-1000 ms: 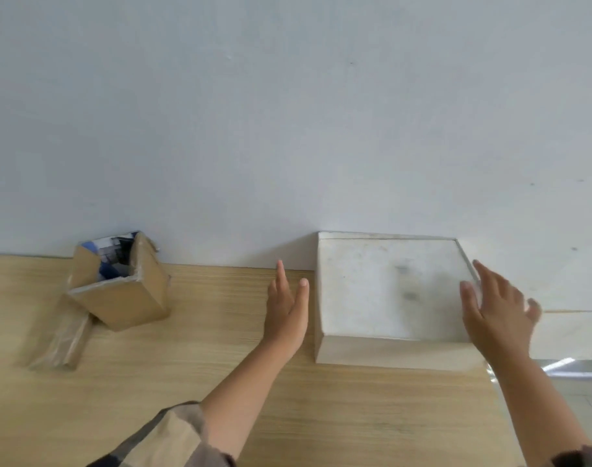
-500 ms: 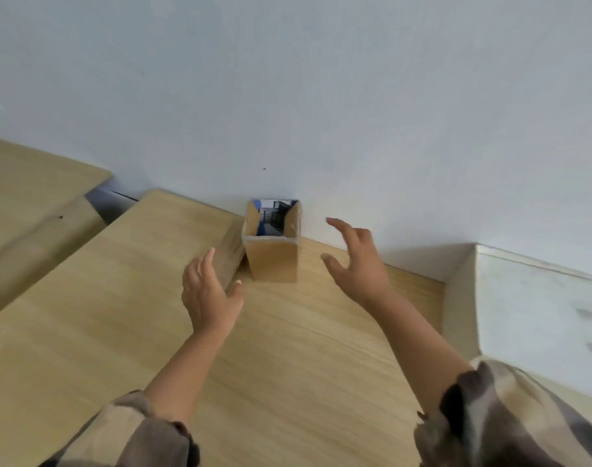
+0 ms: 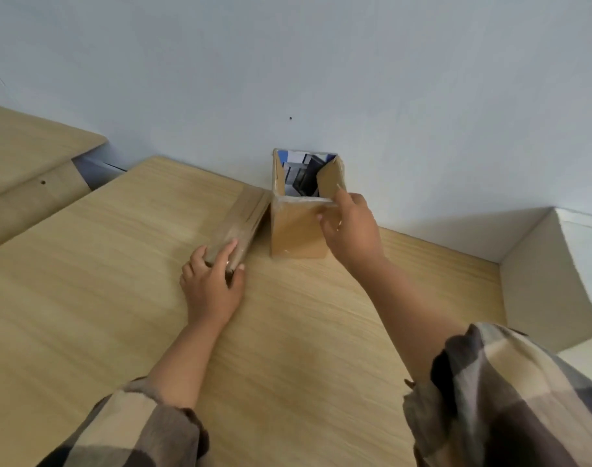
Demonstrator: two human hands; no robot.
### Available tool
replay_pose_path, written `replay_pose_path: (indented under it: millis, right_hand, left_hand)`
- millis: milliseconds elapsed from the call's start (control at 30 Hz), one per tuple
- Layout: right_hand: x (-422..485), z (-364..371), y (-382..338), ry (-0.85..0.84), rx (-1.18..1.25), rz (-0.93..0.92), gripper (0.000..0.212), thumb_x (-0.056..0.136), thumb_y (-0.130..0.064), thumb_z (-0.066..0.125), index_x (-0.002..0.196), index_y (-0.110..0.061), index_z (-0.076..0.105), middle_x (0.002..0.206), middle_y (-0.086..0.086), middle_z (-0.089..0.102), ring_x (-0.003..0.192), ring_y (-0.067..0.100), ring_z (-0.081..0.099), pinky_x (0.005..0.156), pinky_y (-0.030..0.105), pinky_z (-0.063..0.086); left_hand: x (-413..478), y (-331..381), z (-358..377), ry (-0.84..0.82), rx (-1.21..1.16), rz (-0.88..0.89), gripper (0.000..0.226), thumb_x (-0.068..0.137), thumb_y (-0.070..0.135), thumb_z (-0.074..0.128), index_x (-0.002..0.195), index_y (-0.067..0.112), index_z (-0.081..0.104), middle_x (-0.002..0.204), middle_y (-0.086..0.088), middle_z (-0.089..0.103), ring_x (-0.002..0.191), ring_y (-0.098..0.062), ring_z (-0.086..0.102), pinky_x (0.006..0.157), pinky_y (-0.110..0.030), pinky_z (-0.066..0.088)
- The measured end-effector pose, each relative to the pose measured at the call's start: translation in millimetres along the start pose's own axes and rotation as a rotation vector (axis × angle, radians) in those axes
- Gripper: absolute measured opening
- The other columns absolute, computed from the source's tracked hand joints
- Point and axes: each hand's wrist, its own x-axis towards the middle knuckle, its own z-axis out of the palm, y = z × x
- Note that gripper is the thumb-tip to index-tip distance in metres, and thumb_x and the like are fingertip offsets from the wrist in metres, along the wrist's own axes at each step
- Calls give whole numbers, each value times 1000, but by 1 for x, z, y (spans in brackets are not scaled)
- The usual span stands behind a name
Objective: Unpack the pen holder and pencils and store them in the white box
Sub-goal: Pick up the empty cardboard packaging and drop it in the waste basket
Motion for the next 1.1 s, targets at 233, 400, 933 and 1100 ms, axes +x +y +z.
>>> replay_pose_path:
  millis: [233,400,933,1100]
  right_hand:
    - [-83,4,14,299,196,-5,22,88,-22,59,102,-7,55,108,8,55,82,16,49,69,22,37]
    - [-162,-16,-18,360,238,-38,15,85,-22,63,95,-14,54,94,0,51,80,15,48,61,4,35]
    - [-431,15,-145,297,623,-321,14,84,-21,63,94,-20,53,96,9,55,87,22,61,68,23,57]
    - [-469,54,-155,96,378,-568,21,85,-18,62,92,2,63,109,16,56,92,24,59,68,39,54]
  left_hand:
    - [0,-19,-12,52,-651,-98,54,78,33,57,129,20,55,110,-29,60,96,-40,60,90,-43,49]
    - [-62,-32,-62,-20,-982,-174,45,91,21,53,135,22,46,121,3,55,104,-11,55,84,-16,46]
    - [-358,-166,-181,504,-1111,-153,42,96,32,39,136,33,28,140,13,36,125,-2,45,102,-28,43]
    - [-396,-227,-130,628,-1204,-610,35,93,34,37,125,39,25,148,-3,29,123,-21,46,99,-34,43]
